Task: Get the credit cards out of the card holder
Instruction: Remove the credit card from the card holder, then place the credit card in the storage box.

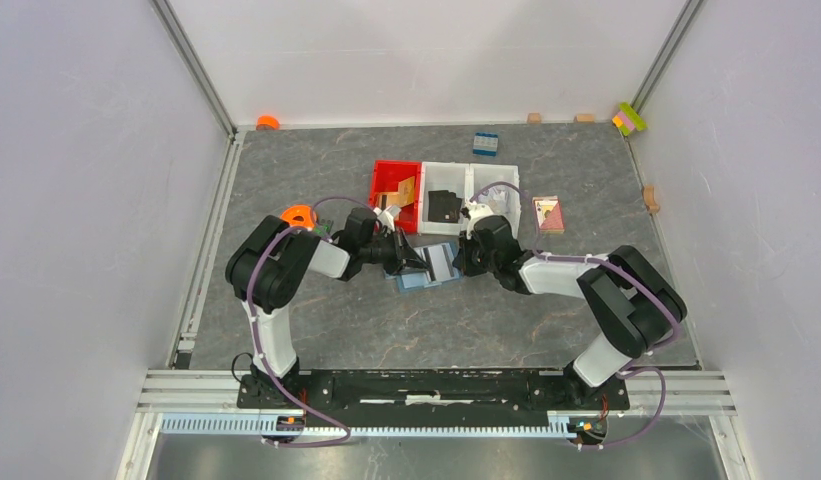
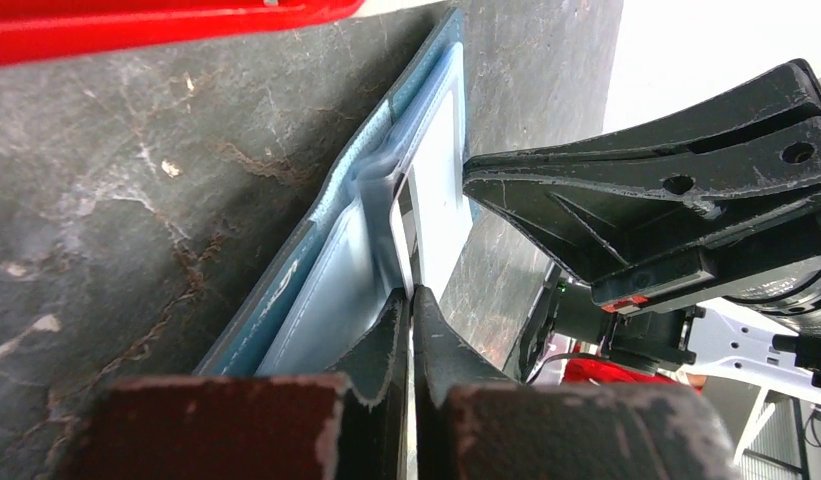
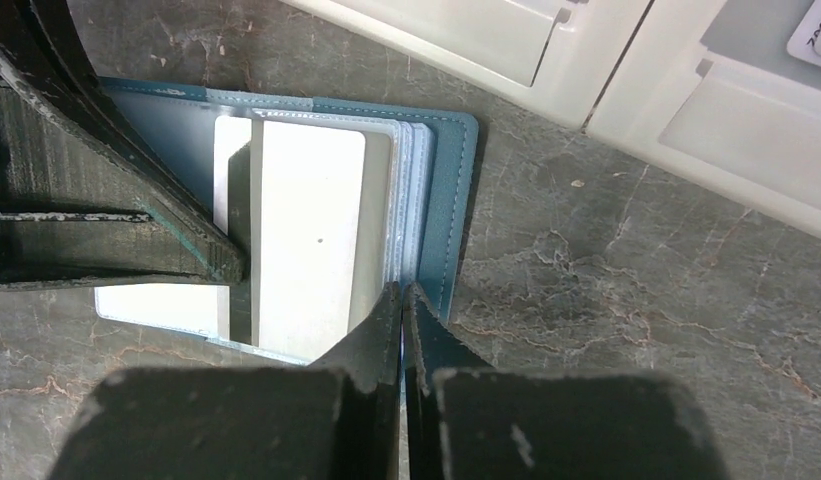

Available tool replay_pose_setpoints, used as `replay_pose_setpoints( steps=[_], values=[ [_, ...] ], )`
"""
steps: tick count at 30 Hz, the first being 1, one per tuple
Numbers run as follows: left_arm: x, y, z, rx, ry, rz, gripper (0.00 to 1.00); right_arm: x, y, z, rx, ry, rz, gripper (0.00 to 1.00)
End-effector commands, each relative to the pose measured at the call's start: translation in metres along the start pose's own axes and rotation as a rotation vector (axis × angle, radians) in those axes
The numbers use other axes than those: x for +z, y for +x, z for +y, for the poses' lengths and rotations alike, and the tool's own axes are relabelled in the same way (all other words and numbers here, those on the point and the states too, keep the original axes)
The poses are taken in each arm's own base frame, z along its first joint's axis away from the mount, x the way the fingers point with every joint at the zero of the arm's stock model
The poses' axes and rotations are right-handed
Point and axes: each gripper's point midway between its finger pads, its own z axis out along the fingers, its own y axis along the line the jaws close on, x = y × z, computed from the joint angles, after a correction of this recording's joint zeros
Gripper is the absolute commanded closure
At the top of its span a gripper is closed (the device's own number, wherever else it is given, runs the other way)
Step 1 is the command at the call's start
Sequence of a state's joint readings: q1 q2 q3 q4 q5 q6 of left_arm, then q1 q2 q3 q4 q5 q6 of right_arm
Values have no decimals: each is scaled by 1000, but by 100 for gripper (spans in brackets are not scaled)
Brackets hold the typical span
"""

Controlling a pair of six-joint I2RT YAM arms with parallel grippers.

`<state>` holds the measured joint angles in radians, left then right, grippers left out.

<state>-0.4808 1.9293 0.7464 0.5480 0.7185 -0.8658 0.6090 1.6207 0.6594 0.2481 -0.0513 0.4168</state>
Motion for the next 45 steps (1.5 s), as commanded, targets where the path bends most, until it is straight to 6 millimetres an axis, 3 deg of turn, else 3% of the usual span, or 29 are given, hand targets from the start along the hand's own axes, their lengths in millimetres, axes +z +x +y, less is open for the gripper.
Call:
replay_pose_setpoints(
  steps=[1,9,14,19,21,26,28,32,36,40,45],
  values=[
    [-10,-9,-6,22,32,-23,98,2,45,-18,-34,84,156,100],
    [-48,-19,10,32,-98,-92,98,3,45,-34,-28,147,164,100],
    [-64,-23,6,83,-172,-138,98,-1,41,-38,-24,158,141,100],
    [-83,-28,-12,149,-178,-208,98,-6,31,-26,-21,96,87,100],
    [-87,-30,-29,191,-127,-241,98,-11,24,-18,-27,55,52,100],
    [-91,-29,-49,249,-51,-275,98,-33,1,-8,-37,5,-78,98],
    [-90,-27,-56,254,-16,-268,98,-48,-13,-2,-41,-27,-170,93],
    [-87,-22,-75,281,84,-253,98,-79,-35,13,-66,-114,-343,65],
    [-80,-8,-102,356,183,-214,98,-103,-45,40,-103,-279,-457,47],
    [-77,9,-130,452,269,-182,98,-119,-46,67,-115,-441,-501,38],
    [-79,24,-151,530,339,-170,98,-138,-50,80,-114,-533,-573,33]
  ],
)
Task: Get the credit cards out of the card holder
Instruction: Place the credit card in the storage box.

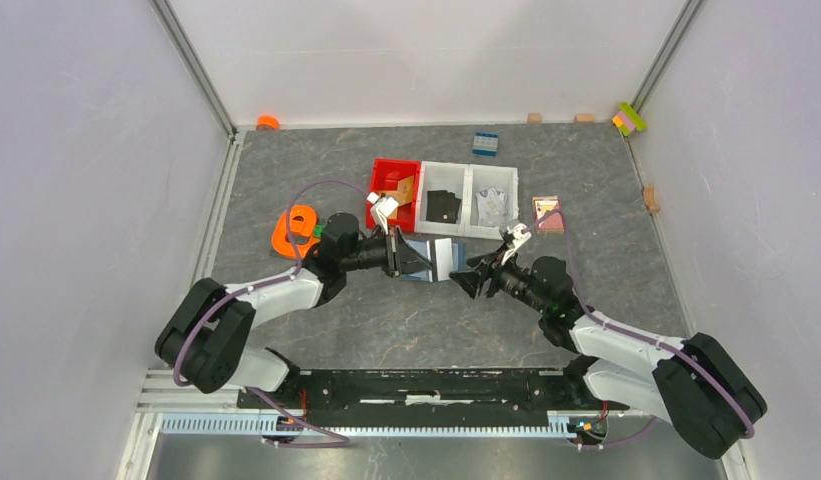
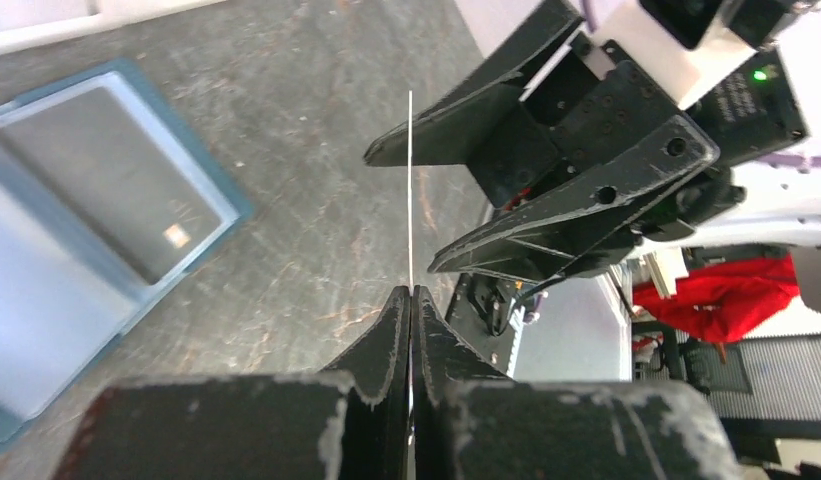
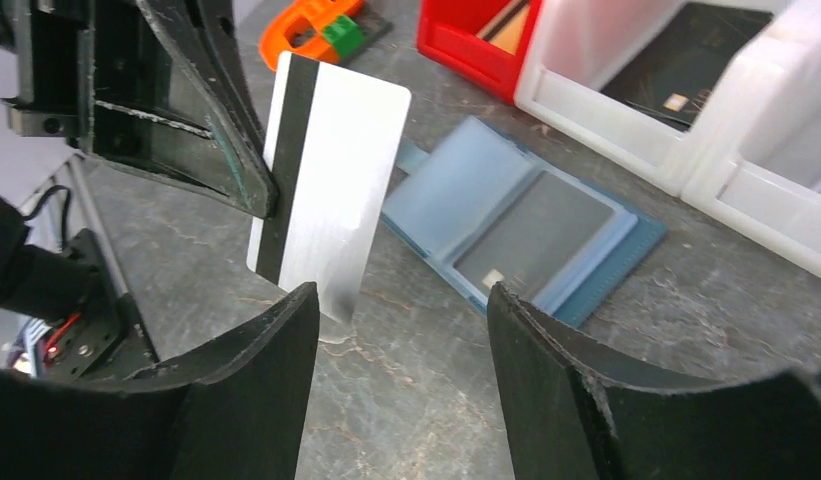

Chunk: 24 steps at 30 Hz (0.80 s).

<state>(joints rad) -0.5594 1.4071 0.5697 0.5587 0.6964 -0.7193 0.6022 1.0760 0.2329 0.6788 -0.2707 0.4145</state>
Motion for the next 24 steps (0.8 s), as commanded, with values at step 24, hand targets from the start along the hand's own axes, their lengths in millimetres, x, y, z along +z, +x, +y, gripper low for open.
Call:
replay_pose_setpoints(
  steps=[24],
  values=[
    [4,-1,-62,179,227,-7,97,-22,-43,60,25,-303,-224,56]
  ],
)
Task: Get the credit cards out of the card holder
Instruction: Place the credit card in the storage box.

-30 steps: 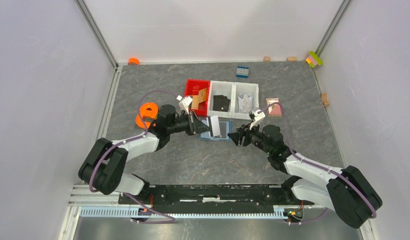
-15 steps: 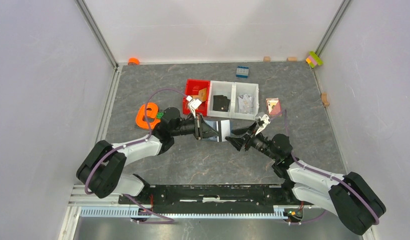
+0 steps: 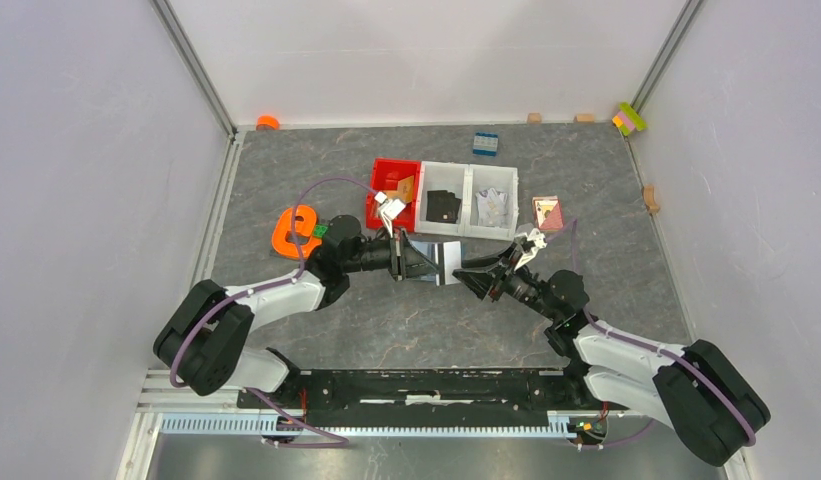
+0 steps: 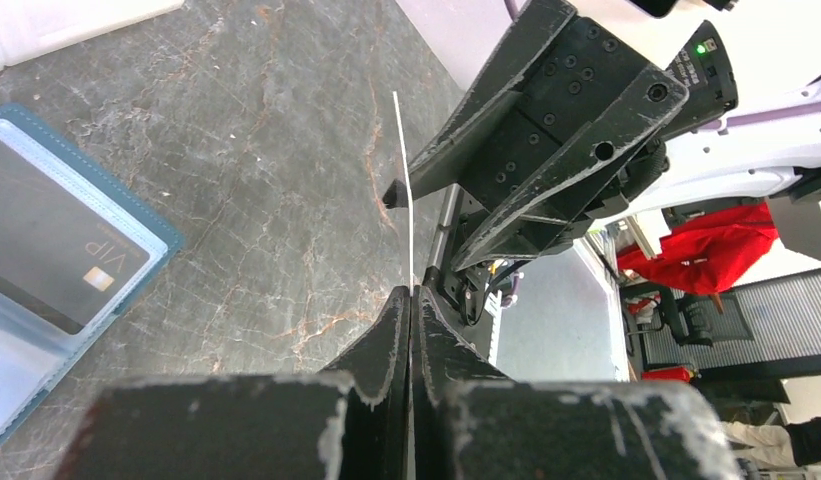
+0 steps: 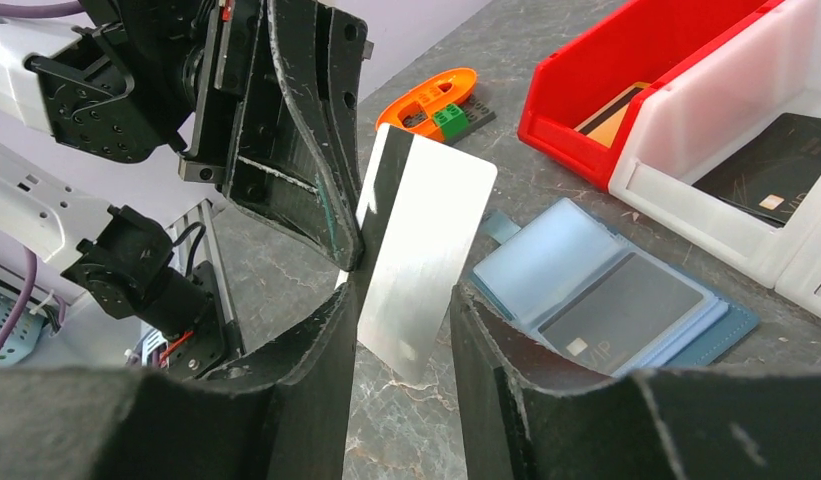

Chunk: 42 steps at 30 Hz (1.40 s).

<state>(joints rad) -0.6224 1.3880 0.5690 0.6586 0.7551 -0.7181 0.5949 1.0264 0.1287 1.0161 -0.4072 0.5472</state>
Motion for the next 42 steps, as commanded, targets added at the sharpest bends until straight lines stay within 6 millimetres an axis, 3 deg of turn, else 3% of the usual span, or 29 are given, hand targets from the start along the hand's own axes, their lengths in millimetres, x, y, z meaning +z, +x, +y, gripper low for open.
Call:
replay_pose_setpoints(
  steps=[1,6,8,15,21,24,33,42],
  values=[
    [2,-9,-23,96,85,-23,97,2,-9,16,-7,-78,-29,54],
    [2,-8,-29,115,100,-24,97,2,-9,9,-6,-40,-30,39],
    [2,-8,-28,114,94,-23,97,0,-10,5,-13,-16,-39,40],
    [3,-7,-25,111,89,-17,97,-4,-17,14,-17,-54,-74,57],
    [3,-7,-26,117,91,-18,97,-2,-15,26,12,-128,-57,60],
    [3,-6,-26,118,91,-16,96,0,-14,30,20,-154,-52,66],
    [3,-7,-22,118,57,-22,88,-1,-13,20,15,-105,-49,99],
    [3,-8,-14,112,18,-22,87,-2,-13,14,19,-80,-56,100]
  ],
)
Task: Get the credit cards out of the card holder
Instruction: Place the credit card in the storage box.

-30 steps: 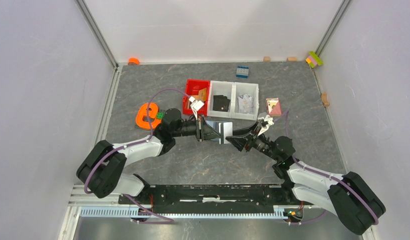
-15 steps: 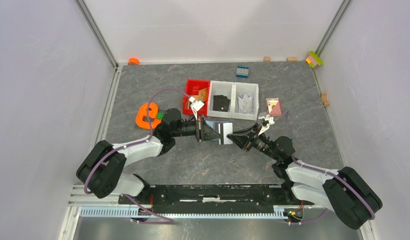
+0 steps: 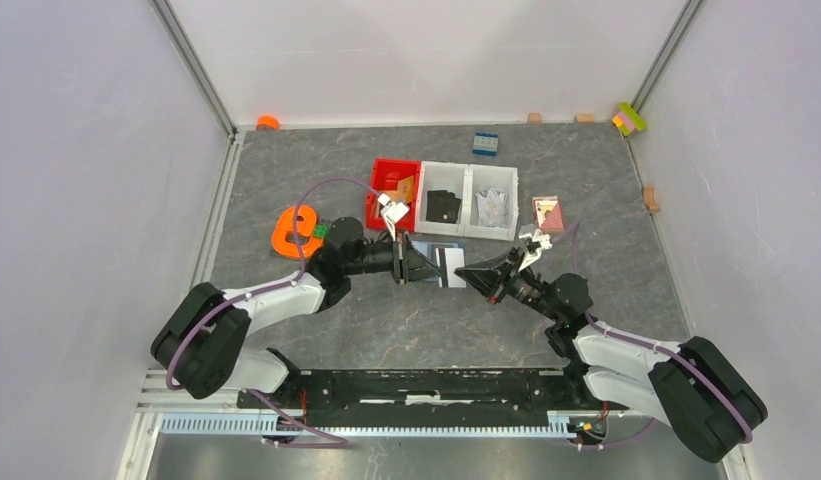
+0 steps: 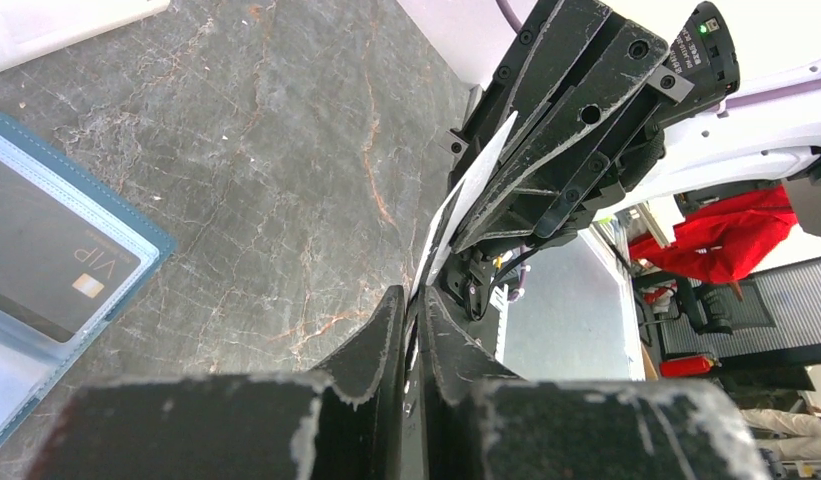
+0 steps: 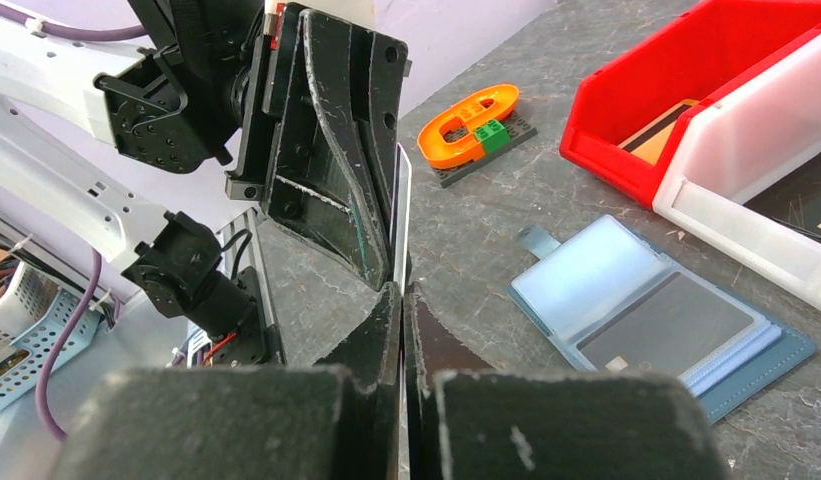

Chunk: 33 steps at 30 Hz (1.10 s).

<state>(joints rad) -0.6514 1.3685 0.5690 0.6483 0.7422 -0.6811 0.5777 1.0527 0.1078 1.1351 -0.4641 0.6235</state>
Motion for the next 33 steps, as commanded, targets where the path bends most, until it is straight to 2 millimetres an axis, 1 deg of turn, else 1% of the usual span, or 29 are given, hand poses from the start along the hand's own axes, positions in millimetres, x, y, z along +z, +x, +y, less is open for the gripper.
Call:
replay_pose_setpoints(
  steps=[1,2,4,8,11,13,14,15,16,19,20,22,25,27,28,31,32,33],
  values=[
    [1,-12,-5,66,0,-29,84,0,-5,1,-22,-8,-17,100],
    [1,-11,-4,65,-8,-29,80,0,-5,0,-21,-3,-16,100],
    [0,-11,-1,64,-26,-30,77,-1,-5,-4,-20,11,-16,100],
    [-2,-12,7,65,-82,-37,61,-1,-4,-12,-16,50,-12,100],
    [-7,-15,16,73,-149,-56,53,-1,3,-37,-17,172,27,100],
    [-13,-16,25,79,-220,-68,51,-3,8,-58,-39,279,73,100],
    [-17,-20,29,90,-263,-87,51,-2,3,-67,-82,329,85,100],
    [-22,-21,35,89,-309,-93,50,-6,6,-79,-112,394,123,100],
    [-28,-24,40,96,-361,-115,49,-10,-1,-90,-150,464,125,100],
    [-47,-31,55,104,-508,-161,43,-25,-11,-115,-196,630,110,100],
    [-54,-32,61,101,-559,-170,40,-27,-13,-120,-203,662,114,100],
    [-64,-35,70,109,-632,-196,35,-22,-20,-122,-206,682,119,100],
    [-78,-41,79,108,-718,-242,22,-12,-35,-126,-230,717,151,100],
    [-94,-46,88,89,-813,-308,6,-11,-44,-134,-274,767,193,100],
    [-104,-50,92,70,-861,-353,0,-9,-51,-139,-295,799,207,100],
    [-123,-51,99,26,-937,-449,0,-10,-68,-156,-335,921,234,100],
    [-123,-50,99,8,-928,-460,0,-8,-71,-160,-353,939,240,100],
    [-117,-49,94,18,-888,-443,0,-7,-73,-164,-379,949,248,100]
  ],
)
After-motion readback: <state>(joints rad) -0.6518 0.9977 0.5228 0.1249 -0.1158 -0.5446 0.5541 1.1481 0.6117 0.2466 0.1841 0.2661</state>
